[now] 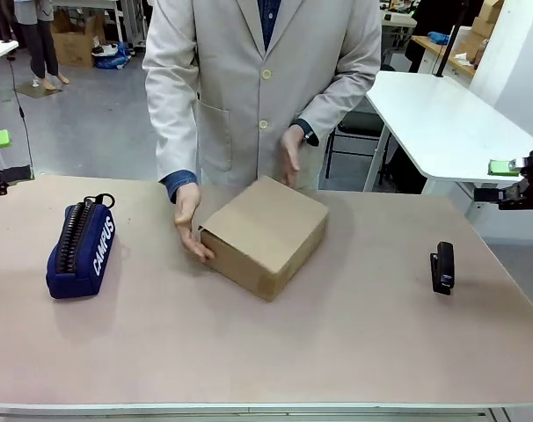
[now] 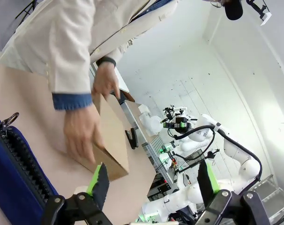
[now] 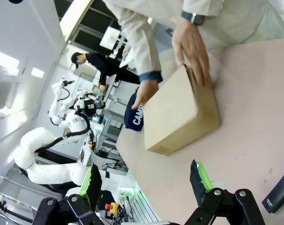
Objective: Pack the item into the box.
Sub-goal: Close the Mailer Box.
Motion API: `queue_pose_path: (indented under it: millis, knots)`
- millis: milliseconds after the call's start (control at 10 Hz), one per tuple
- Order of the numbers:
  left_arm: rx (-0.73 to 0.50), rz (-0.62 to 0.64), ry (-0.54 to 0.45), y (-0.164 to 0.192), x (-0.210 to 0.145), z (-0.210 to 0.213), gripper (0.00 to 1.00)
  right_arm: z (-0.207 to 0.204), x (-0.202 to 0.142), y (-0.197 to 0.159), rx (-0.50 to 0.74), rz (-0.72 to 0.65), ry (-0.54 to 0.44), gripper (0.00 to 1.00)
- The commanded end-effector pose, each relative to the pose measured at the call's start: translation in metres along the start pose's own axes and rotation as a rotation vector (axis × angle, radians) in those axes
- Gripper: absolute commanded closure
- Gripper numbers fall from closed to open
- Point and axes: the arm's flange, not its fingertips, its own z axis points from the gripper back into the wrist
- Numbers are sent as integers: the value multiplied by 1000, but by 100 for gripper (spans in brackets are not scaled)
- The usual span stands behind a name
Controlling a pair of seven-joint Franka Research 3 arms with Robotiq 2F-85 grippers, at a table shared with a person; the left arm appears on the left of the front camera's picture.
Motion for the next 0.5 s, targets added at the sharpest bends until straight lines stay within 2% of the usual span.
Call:
queue_pose_path:
  millis: [0,400]
  knots:
    - [-2,3,-12,-3,2,1,0,1,2,3,15,3,-15,0]
    - [-2,3,-12,-3,2,1,0,1,2,3,15,3,-15,0]
